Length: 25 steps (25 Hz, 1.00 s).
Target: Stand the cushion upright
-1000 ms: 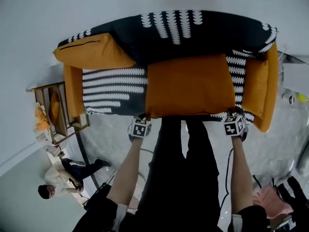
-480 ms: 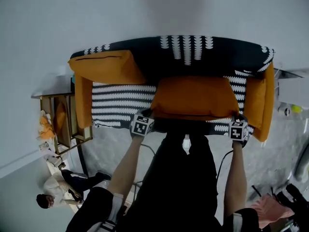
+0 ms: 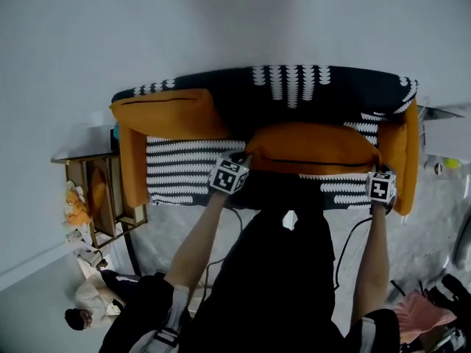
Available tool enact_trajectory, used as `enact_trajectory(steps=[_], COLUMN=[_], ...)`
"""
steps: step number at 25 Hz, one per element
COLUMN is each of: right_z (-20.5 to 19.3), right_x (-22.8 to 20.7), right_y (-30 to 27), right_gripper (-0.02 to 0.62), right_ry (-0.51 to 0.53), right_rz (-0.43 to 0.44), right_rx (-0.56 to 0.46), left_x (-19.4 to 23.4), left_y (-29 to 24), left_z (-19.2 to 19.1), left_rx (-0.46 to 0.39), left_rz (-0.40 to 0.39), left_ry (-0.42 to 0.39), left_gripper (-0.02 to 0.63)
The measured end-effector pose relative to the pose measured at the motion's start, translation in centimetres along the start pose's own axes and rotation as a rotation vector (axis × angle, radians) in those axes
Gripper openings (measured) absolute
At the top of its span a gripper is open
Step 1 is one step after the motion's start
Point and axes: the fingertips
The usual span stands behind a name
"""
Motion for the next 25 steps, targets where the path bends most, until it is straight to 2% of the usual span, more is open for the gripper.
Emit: enact_trajectory(steps=[5, 12, 19, 25], right_z=[2.4, 7.2, 11.1, 12.8], right_x=[-1.1, -2.5, -3.6, -3.8], right_y=[-2.1, -5.0, -7.4, -8.4], right_gripper=[0.069, 0.089, 0.101, 0.132], right_ry=[-0.026, -0.071, 0.003, 0.041], right_rz=[-0.041, -0.090, -0.095, -0.076], right_rx=[0.009, -0.010, -0.026, -0.045], left_x=[1.8, 5.3, 8.1, 9.6], left_y=[-1.6, -4.4, -6.9, -8.0], left_z=[2.5, 5.5, 8.1, 9.2], left_rx=[-0.003, -0.014, -0.023, -0.034], left_rz=[-0.001, 0.063, 0.102, 0.124], left_ry=[0.016, 0.045, 0.042, 0.050], left_gripper=[0.048, 0.048, 0.049, 0.054])
Point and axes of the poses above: the fingertips, and each gripper's own axes: y backward along the fingers, x to its left, z out of its top, and after that the axes turned 12 degrees about -x, right-handed
